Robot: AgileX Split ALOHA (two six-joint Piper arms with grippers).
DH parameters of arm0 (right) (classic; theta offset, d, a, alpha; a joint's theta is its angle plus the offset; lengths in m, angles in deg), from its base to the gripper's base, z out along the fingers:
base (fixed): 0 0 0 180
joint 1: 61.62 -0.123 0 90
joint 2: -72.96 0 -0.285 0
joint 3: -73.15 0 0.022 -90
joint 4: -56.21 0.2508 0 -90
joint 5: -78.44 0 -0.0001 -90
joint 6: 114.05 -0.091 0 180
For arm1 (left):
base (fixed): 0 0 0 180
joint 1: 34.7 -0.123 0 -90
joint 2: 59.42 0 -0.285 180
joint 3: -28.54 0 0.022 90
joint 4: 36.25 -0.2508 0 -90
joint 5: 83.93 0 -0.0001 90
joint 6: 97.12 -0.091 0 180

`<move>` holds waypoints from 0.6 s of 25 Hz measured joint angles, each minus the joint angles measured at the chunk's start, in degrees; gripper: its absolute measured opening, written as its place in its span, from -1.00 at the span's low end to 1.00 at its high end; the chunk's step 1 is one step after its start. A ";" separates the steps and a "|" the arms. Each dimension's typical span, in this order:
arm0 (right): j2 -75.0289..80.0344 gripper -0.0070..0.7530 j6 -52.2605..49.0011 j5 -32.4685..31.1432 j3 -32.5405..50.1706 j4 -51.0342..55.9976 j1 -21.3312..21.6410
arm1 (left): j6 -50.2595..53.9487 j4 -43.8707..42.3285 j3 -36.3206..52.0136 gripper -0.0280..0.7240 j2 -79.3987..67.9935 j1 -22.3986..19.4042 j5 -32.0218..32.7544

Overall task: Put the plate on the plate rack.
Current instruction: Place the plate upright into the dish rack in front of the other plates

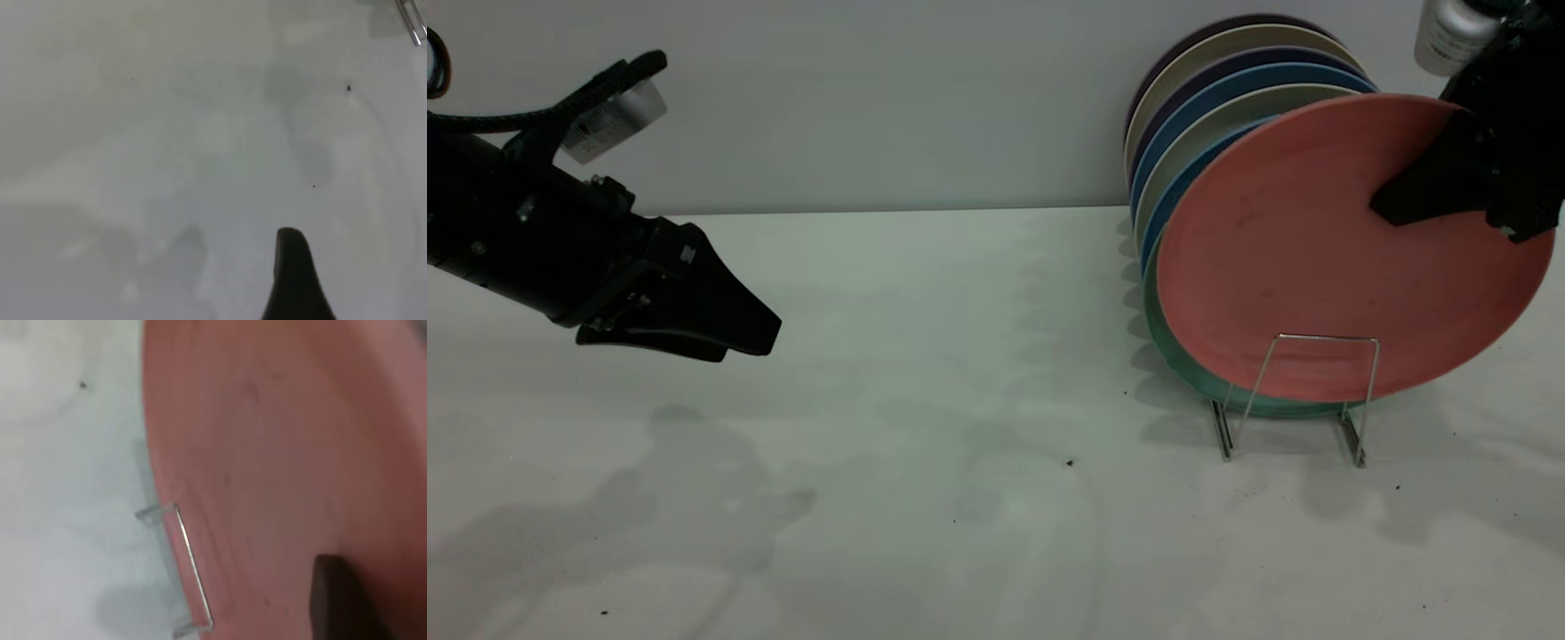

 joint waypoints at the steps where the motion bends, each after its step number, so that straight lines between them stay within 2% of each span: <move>1: 0.00 -0.27 0.00 -0.20 0.00 0.42 0.00 | 0.00 0.00 0.00 0.45 0.00 0.00 -0.15; 5: 0.00 -0.13 0.00 -0.55 0.00 1.36 0.00 | 0.00 0.00 0.00 0.45 0.00 0.00 -0.70; 15: 0.00 -0.11 0.00 -2.12 0.00 4.21 0.00 | 0.05 0.00 0.00 0.45 0.00 0.00 -1.64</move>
